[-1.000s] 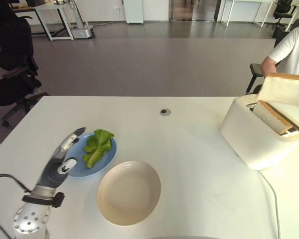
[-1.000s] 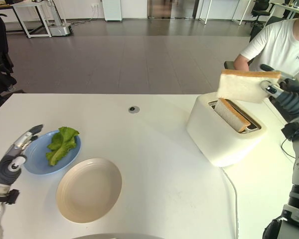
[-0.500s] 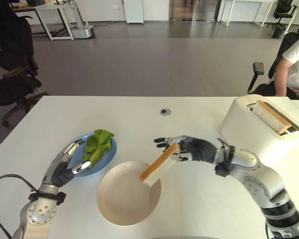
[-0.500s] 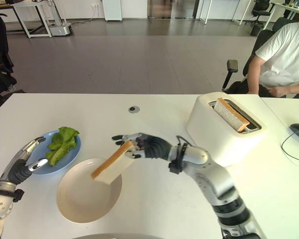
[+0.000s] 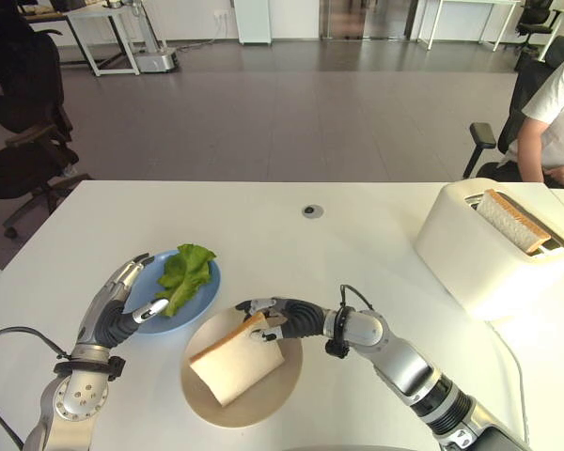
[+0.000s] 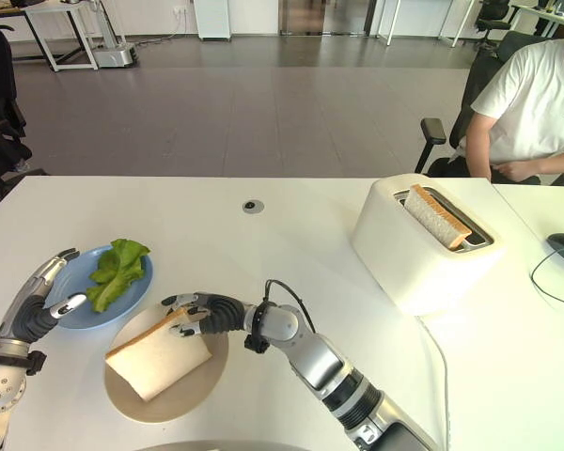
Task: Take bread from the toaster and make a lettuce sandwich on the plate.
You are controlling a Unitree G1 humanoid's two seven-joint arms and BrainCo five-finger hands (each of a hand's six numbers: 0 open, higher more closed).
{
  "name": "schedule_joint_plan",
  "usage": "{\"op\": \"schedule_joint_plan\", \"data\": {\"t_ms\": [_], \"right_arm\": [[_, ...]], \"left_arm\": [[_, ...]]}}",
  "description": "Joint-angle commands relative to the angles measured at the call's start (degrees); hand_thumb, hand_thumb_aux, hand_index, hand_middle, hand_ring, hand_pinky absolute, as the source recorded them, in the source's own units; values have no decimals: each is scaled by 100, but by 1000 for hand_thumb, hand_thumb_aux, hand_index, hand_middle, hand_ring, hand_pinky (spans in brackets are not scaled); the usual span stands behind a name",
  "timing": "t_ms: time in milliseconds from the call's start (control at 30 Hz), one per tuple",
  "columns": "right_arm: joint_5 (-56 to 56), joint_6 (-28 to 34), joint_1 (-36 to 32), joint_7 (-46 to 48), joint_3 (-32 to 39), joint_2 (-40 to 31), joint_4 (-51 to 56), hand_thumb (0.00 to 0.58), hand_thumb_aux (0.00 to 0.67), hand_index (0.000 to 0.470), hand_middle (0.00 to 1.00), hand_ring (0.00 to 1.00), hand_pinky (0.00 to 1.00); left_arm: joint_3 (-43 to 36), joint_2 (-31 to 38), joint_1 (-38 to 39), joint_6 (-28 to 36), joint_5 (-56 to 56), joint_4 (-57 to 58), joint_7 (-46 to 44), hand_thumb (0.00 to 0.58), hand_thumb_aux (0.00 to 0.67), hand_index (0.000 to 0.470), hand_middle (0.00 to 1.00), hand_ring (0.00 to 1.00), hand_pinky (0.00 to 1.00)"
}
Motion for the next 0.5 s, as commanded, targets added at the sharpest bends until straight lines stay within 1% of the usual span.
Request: {"op": "schedule_joint_plan", "data": {"t_ms": [33, 167, 300, 333, 367, 400, 433, 500], "right_arm": [[-231, -309, -154, -110, -264, 101, -116, 0, 0, 0, 0, 0, 0], [-287, -492, -74, -60, -448, 58, -373, 0, 0, 0, 0, 0, 0], [-289, -623, 78, -16, -675, -80, -522, 0, 0, 0, 0, 0, 0], [-265, -656, 130, -17, -755, -112, -544, 0, 0, 0, 0, 0, 0], [-247, -686, 179, -23, -833, -150, -567, 0, 0, 0, 0, 0, 0], [-281, -754, 219, -25, -884, -213, -578, 0, 0, 0, 0, 0, 0], [-413, -886, 259, -70, -921, -299, -576, 0, 0, 0, 0, 0, 0], [-542, -1055, 358, -120, -983, -401, -589, 0, 0, 0, 0, 0, 0]], "left_arm": [[-92, 145, 81, 167, 397, -109, 119, 0, 0, 0, 0, 0, 0], [-191, 279, 71, 386, 892, -97, 264, 0, 0, 0, 0, 0, 0], [-597, 503, -89, 1028, 1761, -10, 292, 0, 0, 0, 0, 0, 0], [-701, 523, -148, 1198, 1874, 11, 247, 104, 63, 44, 0, 0, 0], [-790, 542, -211, 1354, 1961, 33, 216, 244, 160, 112, 0, 0, 0], [-861, 556, -281, 1494, 1996, 82, 168, 458, 363, 254, 0, 0, 0], [-941, 586, -348, 1653, 2045, 163, 113, 526, 465, 326, 0, 0, 0], [-1045, 644, -457, 1911, 2083, 337, 49, 575, 610, 428, 0, 0, 0]]}}
